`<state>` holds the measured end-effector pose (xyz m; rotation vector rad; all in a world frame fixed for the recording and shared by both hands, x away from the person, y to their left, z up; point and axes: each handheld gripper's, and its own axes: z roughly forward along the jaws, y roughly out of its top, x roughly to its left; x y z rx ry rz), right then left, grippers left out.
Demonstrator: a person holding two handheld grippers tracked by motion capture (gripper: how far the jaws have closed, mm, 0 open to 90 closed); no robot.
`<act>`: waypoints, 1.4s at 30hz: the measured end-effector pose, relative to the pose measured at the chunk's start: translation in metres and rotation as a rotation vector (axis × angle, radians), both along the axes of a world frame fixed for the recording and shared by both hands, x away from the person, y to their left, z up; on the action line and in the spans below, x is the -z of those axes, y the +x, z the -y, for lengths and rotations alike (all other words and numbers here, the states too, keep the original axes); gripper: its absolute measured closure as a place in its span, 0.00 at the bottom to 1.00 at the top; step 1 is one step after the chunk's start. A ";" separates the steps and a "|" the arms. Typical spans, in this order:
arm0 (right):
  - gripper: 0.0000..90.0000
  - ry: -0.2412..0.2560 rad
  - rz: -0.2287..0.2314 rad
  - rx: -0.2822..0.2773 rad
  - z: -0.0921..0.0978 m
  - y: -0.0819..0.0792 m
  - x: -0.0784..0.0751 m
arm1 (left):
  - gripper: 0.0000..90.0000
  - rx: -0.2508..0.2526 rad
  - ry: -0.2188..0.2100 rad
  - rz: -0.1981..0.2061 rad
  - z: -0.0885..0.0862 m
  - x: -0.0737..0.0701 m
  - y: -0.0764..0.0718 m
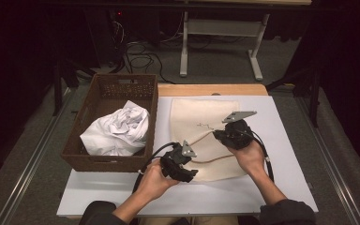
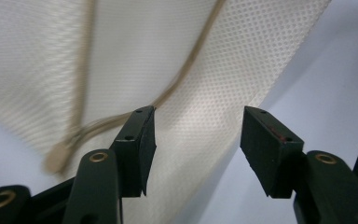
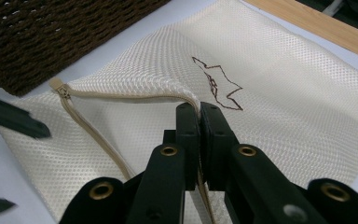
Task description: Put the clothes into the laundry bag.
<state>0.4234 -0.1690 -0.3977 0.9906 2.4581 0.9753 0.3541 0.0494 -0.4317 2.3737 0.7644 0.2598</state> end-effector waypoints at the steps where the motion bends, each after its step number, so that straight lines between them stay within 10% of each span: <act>1: 0.97 0.010 0.002 -0.001 -0.001 0.000 0.000 | 0.49 -0.017 0.005 0.009 -0.009 -0.009 0.001; 13: 0.97 0.010 0.009 -0.008 0.002 0.001 -0.003 | 0.37 -0.076 -0.021 0.018 -0.054 -0.047 0.010; 29: 0.97 0.007 0.017 -0.008 0.004 -0.001 -0.004 | 0.37 -0.186 0.006 -0.079 -0.083 -0.060 0.032; 42: 0.97 -0.014 0.023 -0.011 0.004 0.000 -0.003 | 0.28 -0.327 -0.004 -0.084 -0.116 -0.064 0.053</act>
